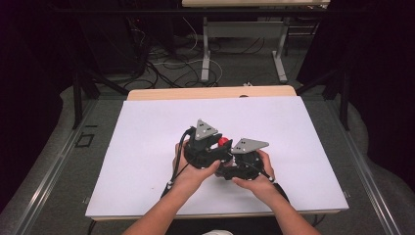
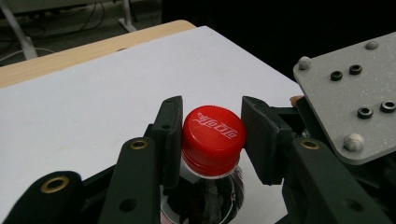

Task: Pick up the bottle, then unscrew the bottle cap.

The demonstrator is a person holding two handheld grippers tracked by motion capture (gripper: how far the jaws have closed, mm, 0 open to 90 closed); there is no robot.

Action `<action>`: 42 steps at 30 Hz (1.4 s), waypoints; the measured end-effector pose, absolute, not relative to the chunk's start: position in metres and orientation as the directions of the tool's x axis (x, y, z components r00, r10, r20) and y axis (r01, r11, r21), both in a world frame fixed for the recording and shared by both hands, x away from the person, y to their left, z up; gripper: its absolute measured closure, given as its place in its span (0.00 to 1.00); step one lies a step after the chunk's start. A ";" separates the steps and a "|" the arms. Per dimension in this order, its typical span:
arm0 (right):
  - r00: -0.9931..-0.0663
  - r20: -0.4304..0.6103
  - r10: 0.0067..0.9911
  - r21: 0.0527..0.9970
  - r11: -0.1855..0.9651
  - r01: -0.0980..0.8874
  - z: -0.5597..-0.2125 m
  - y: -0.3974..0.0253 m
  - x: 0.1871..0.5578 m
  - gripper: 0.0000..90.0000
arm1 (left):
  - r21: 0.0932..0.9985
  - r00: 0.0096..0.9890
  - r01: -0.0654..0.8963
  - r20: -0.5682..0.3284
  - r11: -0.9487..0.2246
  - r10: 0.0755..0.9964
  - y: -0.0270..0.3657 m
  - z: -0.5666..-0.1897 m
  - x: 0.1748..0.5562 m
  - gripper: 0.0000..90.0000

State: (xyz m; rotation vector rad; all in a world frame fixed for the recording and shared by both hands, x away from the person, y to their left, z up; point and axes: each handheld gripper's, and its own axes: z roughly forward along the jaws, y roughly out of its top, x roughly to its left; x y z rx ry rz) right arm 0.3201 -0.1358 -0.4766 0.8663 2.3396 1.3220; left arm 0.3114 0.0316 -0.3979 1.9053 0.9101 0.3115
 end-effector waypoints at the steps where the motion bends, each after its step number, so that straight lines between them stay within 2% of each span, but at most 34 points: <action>1: -0.770 0.028 0.638 0.851 0.388 0.353 -0.477 -0.136 0.320 0.33 | 0.848 0.694 0.461 -0.162 -0.261 0.701 0.033 -0.397 0.313 0.61; 7: -0.777 0.047 0.628 0.851 0.382 0.360 -0.480 -0.137 0.322 0.33 | 0.848 0.739 0.448 -0.174 -0.283 0.650 0.043 -0.391 0.317 0.50; 11: -0.785 0.055 0.618 0.851 0.382 0.361 -0.479 -0.140 0.323 0.33 | 0.852 0.800 0.412 -0.169 -0.323 0.575 0.052 -0.385 0.321 0.42; 20: -0.818 0.046 0.574 0.854 0.402 0.330 -0.477 -0.139 0.322 0.33 | 0.842 0.882 0.360 -0.168 -0.401 0.441 0.065 -0.382 0.332 0.40; 22: -0.825 0.052 0.563 0.850 0.409 0.332 -0.477 -0.139 0.322 0.33 | 0.835 0.889 0.372 -0.194 -0.405 0.415 0.067 -0.382 0.337 0.40; 28: -0.835 0.051 0.547 0.853 0.411 0.322 -0.478 -0.138 0.321 0.33 | 0.834 0.917 0.349 -0.210 -0.427 0.338 0.066 -0.382 0.344 0.52; 31: -0.843 0.056 0.535 0.852 0.414 0.320 -0.477 -0.137 0.319 0.33 | 0.835 0.928 0.333 -0.209 -0.438 0.308 0.065 -0.383 0.346 0.54; 38: -0.855 0.062 0.514 0.850 0.422 0.316 -0.476 -0.135 0.317 0.33 | 0.825 0.928 0.342 -0.221 -0.450 0.300 0.065 -0.389 0.351 0.56; 42: -0.867 0.046 0.497 0.856 0.428 0.291 -0.476 -0.133 0.317 0.33 | 0.813 0.931 0.349 -0.245 -0.466 0.270 0.066 -0.394 0.354 0.63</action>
